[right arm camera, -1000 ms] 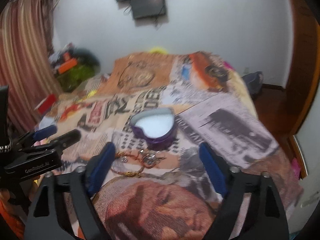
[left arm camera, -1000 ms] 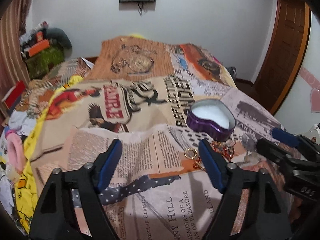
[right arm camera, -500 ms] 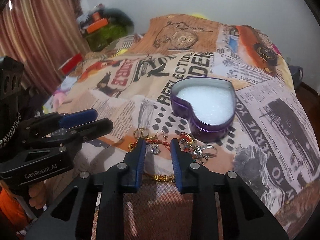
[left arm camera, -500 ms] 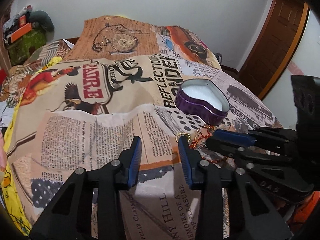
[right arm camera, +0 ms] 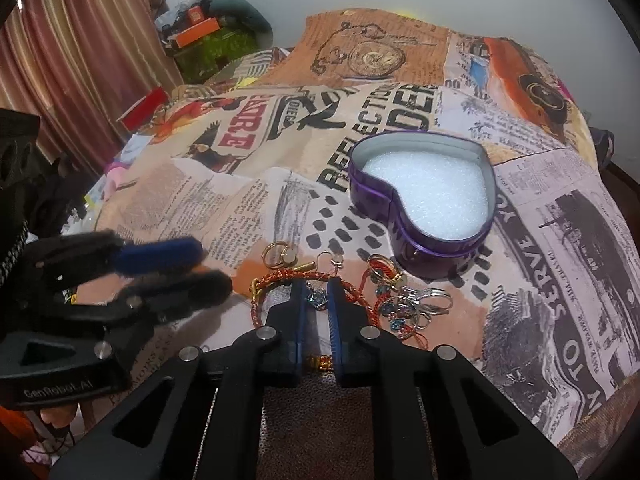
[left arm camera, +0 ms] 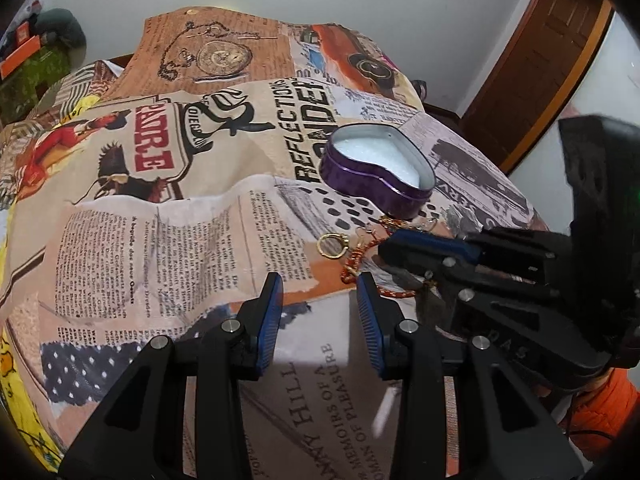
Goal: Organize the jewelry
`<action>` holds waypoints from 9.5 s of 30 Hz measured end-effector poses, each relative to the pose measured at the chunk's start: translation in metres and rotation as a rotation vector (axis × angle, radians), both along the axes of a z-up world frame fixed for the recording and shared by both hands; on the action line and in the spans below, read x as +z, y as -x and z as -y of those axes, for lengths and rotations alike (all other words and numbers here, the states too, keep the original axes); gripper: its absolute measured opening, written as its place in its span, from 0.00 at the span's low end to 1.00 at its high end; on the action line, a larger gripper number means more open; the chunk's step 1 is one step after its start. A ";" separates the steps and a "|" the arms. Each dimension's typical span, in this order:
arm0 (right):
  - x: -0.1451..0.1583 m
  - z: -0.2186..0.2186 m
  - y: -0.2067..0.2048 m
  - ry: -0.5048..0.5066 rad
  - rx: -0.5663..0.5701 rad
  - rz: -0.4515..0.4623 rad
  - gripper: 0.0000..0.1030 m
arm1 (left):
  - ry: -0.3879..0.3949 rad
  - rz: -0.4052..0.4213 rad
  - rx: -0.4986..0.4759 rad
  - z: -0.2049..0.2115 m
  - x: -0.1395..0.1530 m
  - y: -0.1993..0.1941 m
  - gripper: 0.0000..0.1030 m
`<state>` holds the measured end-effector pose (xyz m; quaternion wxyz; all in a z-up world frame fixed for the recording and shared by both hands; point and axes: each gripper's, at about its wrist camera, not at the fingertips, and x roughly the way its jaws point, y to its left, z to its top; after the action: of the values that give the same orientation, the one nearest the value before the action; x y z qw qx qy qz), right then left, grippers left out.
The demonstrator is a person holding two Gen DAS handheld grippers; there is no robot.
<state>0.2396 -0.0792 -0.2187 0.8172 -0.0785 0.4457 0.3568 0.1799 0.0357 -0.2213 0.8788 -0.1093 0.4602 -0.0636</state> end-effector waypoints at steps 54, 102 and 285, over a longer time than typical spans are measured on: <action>0.080 0.062 -0.005 -0.164 -0.229 0.199 0.09 | -0.110 0.163 0.006 0.020 0.066 -0.045 0.05; 0.010 0.024 -0.065 -0.036 -0.177 0.041 0.09 | -0.160 0.039 -0.095 0.030 0.009 -0.130 0.05; -0.014 0.064 -0.025 0.071 -0.196 0.084 0.14 | -0.151 0.028 -0.117 0.016 -0.010 -0.031 0.17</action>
<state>0.2642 -0.1435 -0.2329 0.8628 -0.0784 0.4290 0.2556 0.2106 0.0194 -0.2314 0.8857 -0.0147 0.4567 -0.0814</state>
